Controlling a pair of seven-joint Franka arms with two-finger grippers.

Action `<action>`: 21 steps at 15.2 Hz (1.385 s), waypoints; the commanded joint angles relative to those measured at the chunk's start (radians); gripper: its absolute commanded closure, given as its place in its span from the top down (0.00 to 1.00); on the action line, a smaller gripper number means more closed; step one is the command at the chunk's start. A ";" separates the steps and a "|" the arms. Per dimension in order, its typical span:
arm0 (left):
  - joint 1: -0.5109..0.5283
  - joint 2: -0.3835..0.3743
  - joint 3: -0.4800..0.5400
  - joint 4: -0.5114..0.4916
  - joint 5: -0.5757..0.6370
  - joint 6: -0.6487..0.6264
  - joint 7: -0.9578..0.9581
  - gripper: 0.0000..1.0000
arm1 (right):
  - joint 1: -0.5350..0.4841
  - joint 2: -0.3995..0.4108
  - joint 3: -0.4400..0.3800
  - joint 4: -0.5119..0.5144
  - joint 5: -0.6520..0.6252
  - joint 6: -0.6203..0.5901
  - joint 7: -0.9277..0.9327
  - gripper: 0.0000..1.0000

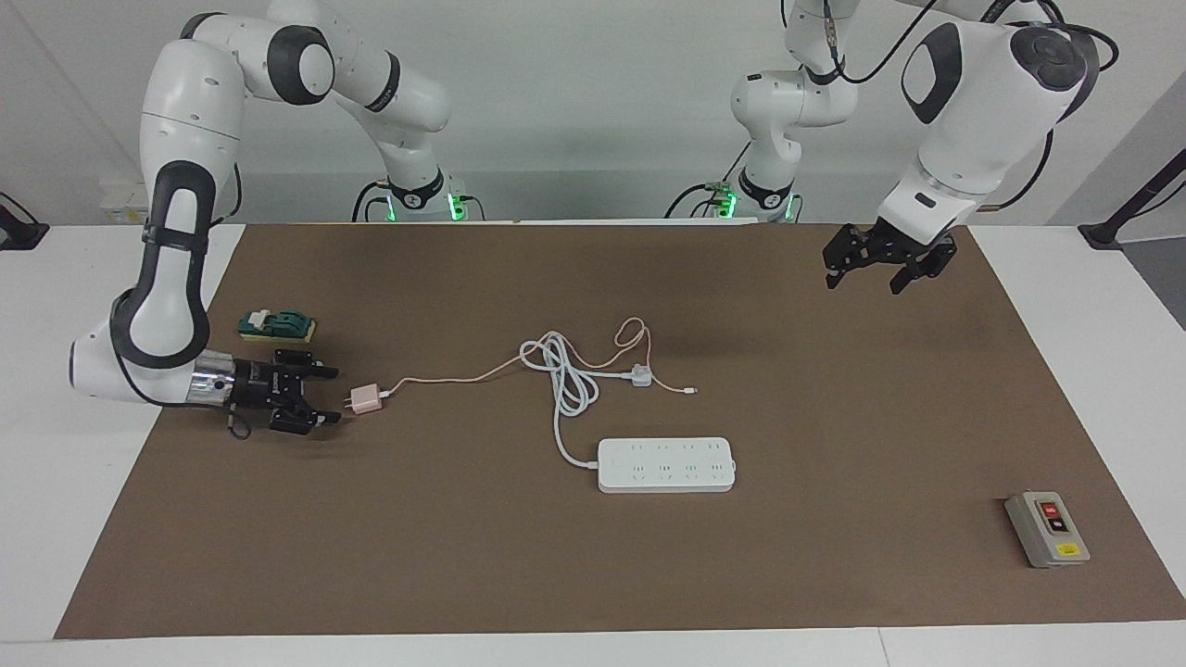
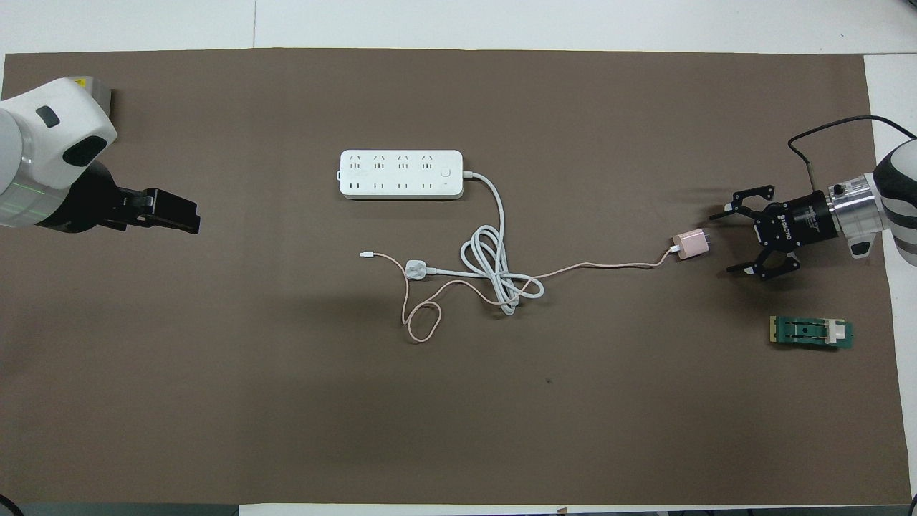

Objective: Plug charger into power strip
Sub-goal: 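Lower the right gripper onto the pink charger and close on it, then lift the pink charger with the right gripper while the left gripper approaches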

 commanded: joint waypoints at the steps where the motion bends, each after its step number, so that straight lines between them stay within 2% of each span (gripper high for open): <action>1: 0.007 -0.017 0.004 -0.041 -0.036 0.028 0.052 1.00 | 0.010 0.022 0.002 0.019 0.058 -0.015 -0.017 1.00; 5: 0.013 -0.014 0.004 -0.064 -0.060 0.030 0.056 1.00 | 0.011 0.031 0.004 -0.005 0.074 -0.007 -0.019 1.00; 11: 0.064 -0.002 0.004 -0.122 -0.215 0.028 0.099 1.00 | 0.030 0.050 0.004 -0.015 0.100 0.001 -0.024 1.00; 13: 0.071 -0.004 0.004 -0.153 -0.327 0.027 0.100 1.00 | 0.037 0.050 0.004 -0.018 0.100 0.015 -0.024 0.98; 14: 0.090 -0.002 0.004 -0.161 -0.397 0.028 0.106 1.00 | 0.040 0.048 0.004 -0.024 0.100 0.021 -0.025 0.82; 16: 0.097 0.006 0.004 -0.172 -0.534 0.039 0.160 1.00 | 0.042 0.048 0.004 -0.028 0.098 0.033 -0.042 0.08; 17: 0.107 0.022 0.004 -0.175 -0.579 0.053 0.189 1.00 | 0.054 0.048 0.004 -0.028 0.098 0.036 -0.048 0.00; 21: 0.110 0.038 0.004 -0.211 -0.698 0.063 0.246 1.00 | 0.074 0.047 0.002 -0.019 0.098 0.033 -0.021 0.00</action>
